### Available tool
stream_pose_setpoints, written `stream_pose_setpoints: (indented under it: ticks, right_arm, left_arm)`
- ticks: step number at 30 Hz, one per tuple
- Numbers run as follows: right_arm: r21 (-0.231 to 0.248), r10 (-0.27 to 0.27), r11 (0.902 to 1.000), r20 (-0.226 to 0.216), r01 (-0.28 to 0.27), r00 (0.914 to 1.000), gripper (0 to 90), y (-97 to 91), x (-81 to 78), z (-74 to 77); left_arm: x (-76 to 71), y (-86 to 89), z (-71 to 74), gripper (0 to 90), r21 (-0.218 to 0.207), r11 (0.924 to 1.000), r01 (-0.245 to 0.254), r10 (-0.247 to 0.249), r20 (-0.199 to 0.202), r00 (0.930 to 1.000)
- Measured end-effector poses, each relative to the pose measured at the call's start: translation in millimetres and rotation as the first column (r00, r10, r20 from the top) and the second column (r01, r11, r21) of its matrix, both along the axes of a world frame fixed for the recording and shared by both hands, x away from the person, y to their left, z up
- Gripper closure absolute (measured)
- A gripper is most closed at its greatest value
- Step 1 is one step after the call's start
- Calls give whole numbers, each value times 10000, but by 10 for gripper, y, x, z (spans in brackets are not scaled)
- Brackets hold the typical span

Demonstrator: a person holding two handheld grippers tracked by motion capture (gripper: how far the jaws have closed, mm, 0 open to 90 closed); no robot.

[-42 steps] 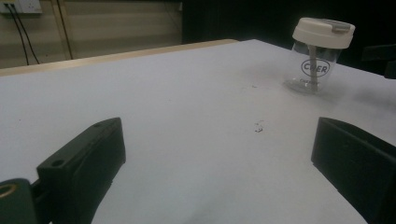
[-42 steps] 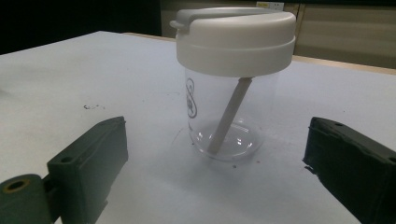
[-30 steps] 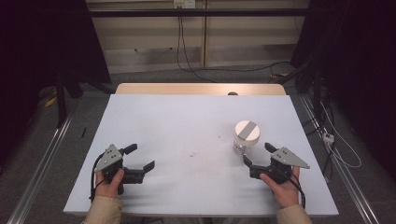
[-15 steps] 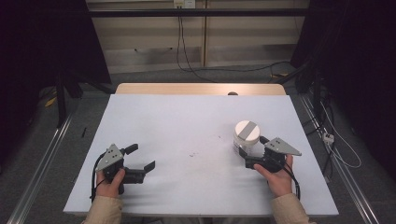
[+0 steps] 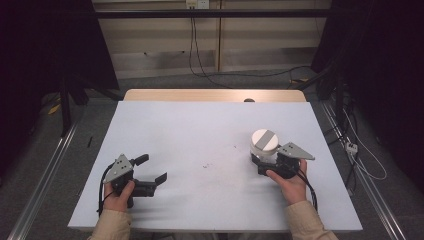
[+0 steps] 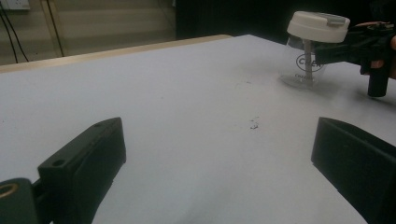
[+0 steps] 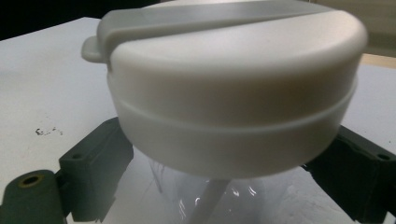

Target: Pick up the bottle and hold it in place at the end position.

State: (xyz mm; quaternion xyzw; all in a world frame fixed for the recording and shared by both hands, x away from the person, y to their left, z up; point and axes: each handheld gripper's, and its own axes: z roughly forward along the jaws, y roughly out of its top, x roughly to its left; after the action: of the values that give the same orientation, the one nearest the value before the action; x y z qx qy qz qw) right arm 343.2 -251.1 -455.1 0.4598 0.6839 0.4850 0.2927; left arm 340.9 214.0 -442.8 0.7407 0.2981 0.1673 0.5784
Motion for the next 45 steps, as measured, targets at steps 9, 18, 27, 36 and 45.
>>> stream_pose_setpoints:
  ticks: [9, 18, 27, 36, 45]
  right_arm:
    - [45, -138, 9999, 6, 138, 9999, 119, 11, 93, -18]
    - [-20, -40, 10000, 181, 40, 9998, 175, 27, 87, -16]
    - [221, -11, 9998, 276, 5, 9996, 182, 33, 82, -10]
    - [174, -51, 9998, 472, 43, 9989, 183, 98, 106, 44]
    - [149, 120, 9998, 437, -126, 9990, 183, 239, 187, 59]
  left_arm:
    - [5, 3, -3, 27, -11, 10000, 26, -26, -21, 10000]
    - [4, -5, -3, 27, -84, 10000, 35, -35, -26, 10000]
    - [3, -8, -3, 28, -90, 9999, 53, -53, -24, 10000]
    - [4, -6, 0, 28, -14, 10000, 90, -90, 14, 10000]
    - [0, -1, 4, 28, -86, 9999, 58, -58, 22, 10000]
